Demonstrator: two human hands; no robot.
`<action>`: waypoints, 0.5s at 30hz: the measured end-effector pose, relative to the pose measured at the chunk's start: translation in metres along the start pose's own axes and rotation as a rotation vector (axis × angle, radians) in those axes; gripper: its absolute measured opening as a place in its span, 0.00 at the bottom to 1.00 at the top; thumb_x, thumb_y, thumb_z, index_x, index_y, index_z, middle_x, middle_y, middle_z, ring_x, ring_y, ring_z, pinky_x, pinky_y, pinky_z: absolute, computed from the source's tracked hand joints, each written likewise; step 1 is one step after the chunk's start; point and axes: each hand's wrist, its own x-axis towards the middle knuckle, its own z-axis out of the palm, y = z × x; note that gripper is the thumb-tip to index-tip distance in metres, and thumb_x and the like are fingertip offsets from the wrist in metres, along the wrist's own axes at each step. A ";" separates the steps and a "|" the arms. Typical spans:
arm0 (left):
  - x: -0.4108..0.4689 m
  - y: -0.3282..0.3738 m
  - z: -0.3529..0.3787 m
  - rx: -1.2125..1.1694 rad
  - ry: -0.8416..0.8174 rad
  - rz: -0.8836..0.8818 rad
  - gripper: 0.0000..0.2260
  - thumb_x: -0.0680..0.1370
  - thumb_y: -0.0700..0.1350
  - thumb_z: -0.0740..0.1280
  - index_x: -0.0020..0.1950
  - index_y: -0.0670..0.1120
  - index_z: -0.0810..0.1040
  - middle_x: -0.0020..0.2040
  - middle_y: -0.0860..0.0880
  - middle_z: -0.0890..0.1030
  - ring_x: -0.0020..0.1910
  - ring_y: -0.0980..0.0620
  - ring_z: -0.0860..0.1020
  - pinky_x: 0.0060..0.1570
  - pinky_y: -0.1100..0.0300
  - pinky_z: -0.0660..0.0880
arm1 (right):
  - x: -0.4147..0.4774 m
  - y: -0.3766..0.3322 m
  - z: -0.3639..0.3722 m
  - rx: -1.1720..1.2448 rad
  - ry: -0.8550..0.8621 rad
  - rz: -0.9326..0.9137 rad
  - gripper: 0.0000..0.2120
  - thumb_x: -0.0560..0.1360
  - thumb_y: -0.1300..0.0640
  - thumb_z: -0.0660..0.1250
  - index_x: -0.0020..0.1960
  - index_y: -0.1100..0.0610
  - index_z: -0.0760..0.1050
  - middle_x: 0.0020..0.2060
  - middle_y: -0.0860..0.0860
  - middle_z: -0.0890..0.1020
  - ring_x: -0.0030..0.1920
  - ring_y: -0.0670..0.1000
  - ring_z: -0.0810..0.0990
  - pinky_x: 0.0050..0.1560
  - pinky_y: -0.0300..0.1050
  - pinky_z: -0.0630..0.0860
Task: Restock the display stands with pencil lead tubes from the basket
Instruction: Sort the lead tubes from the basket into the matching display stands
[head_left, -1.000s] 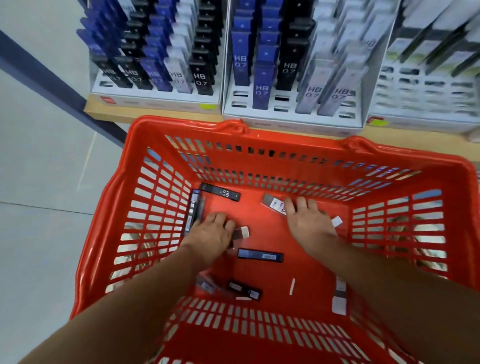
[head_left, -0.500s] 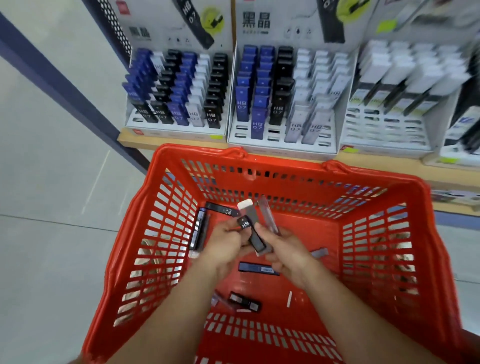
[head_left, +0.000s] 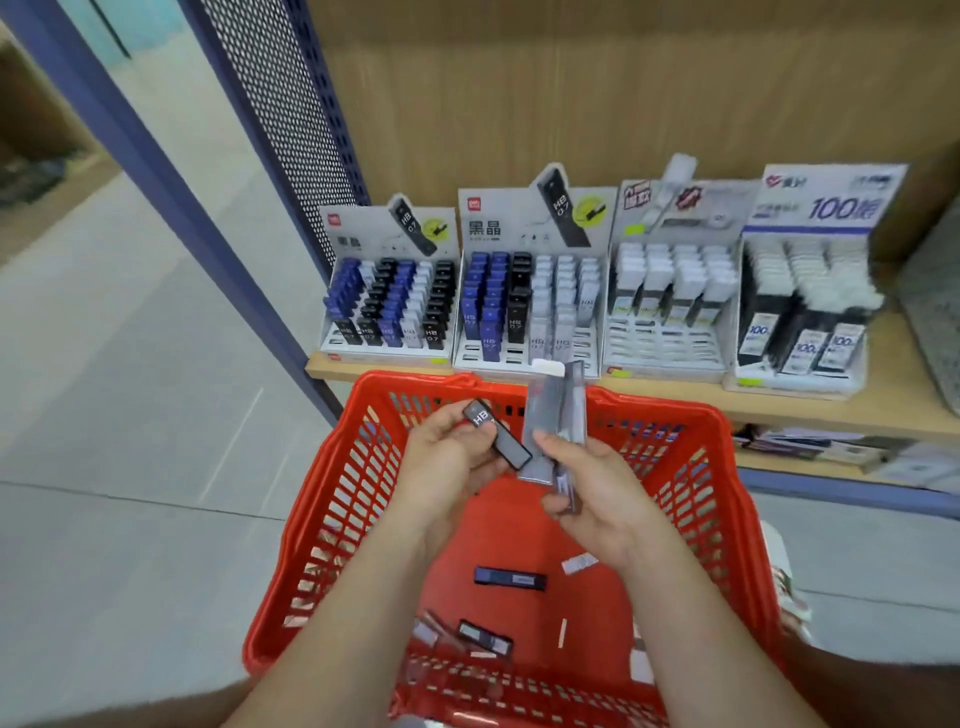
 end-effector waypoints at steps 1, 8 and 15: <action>-0.004 0.008 0.003 -0.019 -0.009 0.007 0.09 0.78 0.32 0.62 0.53 0.43 0.77 0.45 0.41 0.78 0.43 0.44 0.81 0.49 0.50 0.80 | -0.005 -0.008 0.000 0.036 -0.022 -0.015 0.06 0.76 0.60 0.70 0.51 0.61 0.77 0.37 0.55 0.80 0.29 0.47 0.72 0.20 0.35 0.61; -0.042 0.040 0.036 0.329 -0.049 0.059 0.11 0.71 0.37 0.62 0.51 0.48 0.76 0.34 0.49 0.72 0.26 0.53 0.68 0.25 0.64 0.62 | -0.028 -0.043 0.011 0.425 -0.205 -0.129 0.11 0.80 0.55 0.63 0.58 0.58 0.77 0.46 0.53 0.85 0.45 0.49 0.84 0.44 0.45 0.75; -0.052 0.029 0.063 0.531 -0.148 0.388 0.12 0.68 0.44 0.72 0.51 0.49 0.82 0.44 0.51 0.85 0.43 0.54 0.82 0.50 0.56 0.78 | -0.038 -0.049 0.022 0.487 -0.205 -0.243 0.14 0.81 0.55 0.61 0.62 0.61 0.76 0.45 0.52 0.86 0.42 0.49 0.85 0.40 0.44 0.82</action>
